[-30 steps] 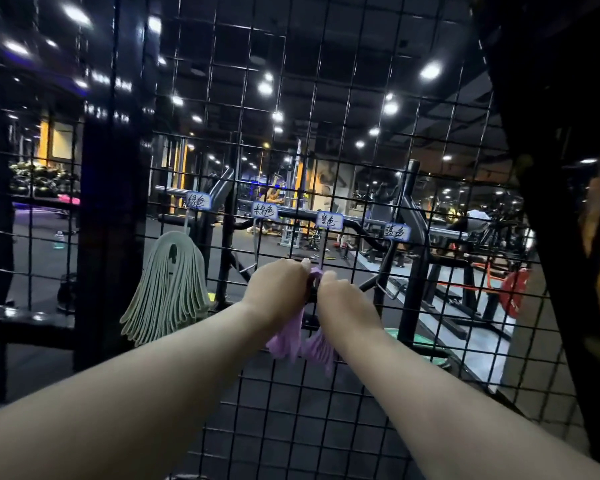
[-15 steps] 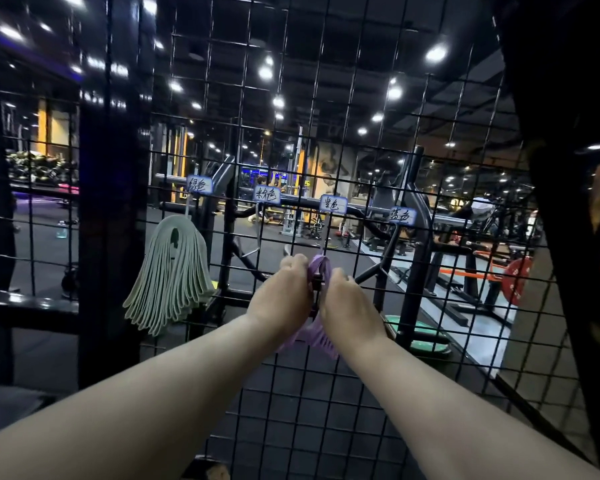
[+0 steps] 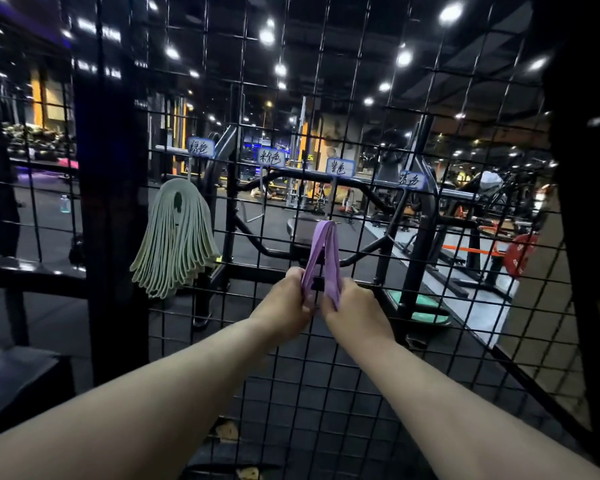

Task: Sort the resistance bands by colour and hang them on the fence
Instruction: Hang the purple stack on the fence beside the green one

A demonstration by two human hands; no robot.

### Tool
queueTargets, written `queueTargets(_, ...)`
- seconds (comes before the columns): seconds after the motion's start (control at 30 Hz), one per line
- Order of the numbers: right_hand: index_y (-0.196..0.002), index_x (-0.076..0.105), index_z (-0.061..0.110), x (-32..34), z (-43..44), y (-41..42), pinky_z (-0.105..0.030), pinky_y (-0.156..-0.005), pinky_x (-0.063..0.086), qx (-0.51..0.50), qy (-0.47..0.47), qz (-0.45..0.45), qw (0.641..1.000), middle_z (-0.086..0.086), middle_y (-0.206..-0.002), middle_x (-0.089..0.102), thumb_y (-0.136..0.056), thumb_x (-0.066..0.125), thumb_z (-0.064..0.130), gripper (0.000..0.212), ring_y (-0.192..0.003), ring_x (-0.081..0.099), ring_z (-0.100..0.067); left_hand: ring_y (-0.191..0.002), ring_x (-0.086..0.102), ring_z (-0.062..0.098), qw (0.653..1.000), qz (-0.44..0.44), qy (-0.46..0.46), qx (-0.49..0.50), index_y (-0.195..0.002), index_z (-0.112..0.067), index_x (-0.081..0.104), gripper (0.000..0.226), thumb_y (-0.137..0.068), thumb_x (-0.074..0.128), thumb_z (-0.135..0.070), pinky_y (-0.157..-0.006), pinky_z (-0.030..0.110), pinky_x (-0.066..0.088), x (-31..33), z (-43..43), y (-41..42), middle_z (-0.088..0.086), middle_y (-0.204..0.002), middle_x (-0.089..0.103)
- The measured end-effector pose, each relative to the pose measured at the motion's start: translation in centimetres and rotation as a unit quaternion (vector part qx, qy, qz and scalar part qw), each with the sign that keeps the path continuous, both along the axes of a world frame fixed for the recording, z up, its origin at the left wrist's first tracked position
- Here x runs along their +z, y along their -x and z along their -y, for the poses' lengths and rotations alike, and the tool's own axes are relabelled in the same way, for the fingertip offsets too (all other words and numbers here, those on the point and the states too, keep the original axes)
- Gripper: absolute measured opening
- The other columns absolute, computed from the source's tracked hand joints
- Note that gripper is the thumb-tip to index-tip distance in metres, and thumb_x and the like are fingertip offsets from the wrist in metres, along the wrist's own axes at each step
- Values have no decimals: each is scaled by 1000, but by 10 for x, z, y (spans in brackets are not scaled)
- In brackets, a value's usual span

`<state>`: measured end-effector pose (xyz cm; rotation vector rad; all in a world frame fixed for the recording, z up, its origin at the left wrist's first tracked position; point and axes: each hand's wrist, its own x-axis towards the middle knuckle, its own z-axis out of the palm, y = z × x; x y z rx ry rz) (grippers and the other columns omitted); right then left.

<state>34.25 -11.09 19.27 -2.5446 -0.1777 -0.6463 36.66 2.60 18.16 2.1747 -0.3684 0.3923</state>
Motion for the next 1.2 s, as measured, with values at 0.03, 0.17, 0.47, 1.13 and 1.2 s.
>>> queueTargets(0.03,-102,56,16,-2,1,-1,-31,-64,42,-3,0,-1,1000,-8,-94,66,-96,52,33,19,-90,64,-33,-81,61,18,1000,-8,14,-2,-112,-22,51,19,-93,54,-20,-77,37,54,-2,1,0,-4,-89,63)
queueTargets(0.17,-103,58,12,-8,0,0,-34,-66,48,-7,2,4,1000,-10,-94,66,-98,50,32,22,-89,64,-34,-83,66,25,998,-37,54,5,-108,-21,54,15,-94,56,-21,-74,39,55,-9,5,1,6,-90,68)
queueTargets(0.47,-110,53,14,-11,-1,1,-29,-66,41,5,-13,-11,1000,-7,-96,65,-96,54,33,24,-92,64,-31,-80,68,20,985,-91,142,-27,-110,-27,59,36,-74,66,-23,-75,43,60,-13,5,6,2,-90,71)
queueTargets(1.13,-108,59,20,-26,22,5,-40,-71,54,14,-38,-11,999,-5,-96,69,-100,52,34,17,-84,64,-27,-94,62,21,934,-165,316,-5,-116,-24,59,31,-100,47,-47,-79,41,50,-15,-1,16,3,-107,68)
queueTargets(1.2,-106,59,19,-26,22,4,-39,-70,53,10,-45,-14,999,-6,-95,69,-100,53,34,17,-84,63,-27,-78,58,17,931,-151,330,45,-111,-18,59,30,-99,50,-44,-70,35,48,-10,4,16,4,-96,66)
